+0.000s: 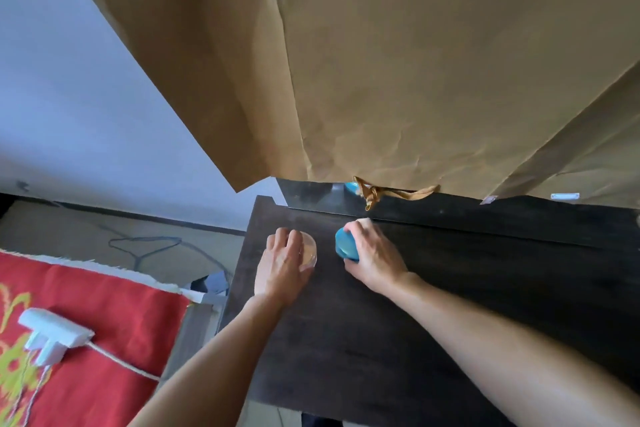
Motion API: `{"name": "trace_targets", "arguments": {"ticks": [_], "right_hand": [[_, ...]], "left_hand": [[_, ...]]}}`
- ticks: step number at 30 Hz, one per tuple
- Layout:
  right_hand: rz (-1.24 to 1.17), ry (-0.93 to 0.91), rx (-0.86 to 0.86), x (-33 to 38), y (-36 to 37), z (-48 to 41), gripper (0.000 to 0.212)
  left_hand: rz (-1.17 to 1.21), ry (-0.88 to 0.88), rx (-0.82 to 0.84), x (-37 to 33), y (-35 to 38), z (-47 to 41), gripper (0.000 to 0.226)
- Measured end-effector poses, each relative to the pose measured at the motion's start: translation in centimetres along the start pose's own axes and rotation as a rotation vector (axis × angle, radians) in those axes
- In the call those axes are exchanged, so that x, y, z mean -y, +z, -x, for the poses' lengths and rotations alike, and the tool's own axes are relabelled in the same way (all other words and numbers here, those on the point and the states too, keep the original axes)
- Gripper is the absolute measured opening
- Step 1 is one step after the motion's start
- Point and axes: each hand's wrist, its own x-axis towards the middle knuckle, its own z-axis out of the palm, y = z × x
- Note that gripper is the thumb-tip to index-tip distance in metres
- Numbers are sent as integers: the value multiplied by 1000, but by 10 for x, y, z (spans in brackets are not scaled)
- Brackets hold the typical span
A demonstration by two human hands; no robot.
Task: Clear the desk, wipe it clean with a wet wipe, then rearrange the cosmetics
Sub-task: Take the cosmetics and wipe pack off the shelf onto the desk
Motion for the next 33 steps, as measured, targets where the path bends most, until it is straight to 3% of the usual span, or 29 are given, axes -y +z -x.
{"name": "trace_targets", "arguments": {"ticks": [8, 13, 17, 23, 26, 33], "right_hand": [[-3, 167, -125, 23, 24, -30, 48], [-41, 189, -80, 26, 25, -34, 65], [2, 207, -79, 17, 13, -6, 66], [60, 339, -160, -25, -21, 75, 32], [85, 427, -166, -48, -38, 130, 28], [51, 566, -271, -101, -79, 277, 25]], "left_hand": [[-12, 207, 34, 34, 9, -57, 41], [-16, 293, 103, 42, 6, -73, 45], [-150, 388, 12, 33, -7, -63, 39], [-114, 509, 75, -23, -15, -20, 22], [-105, 651, 132, -71, -11, 10, 8], [-76, 852, 139, -196, 26, 97, 12]]}}
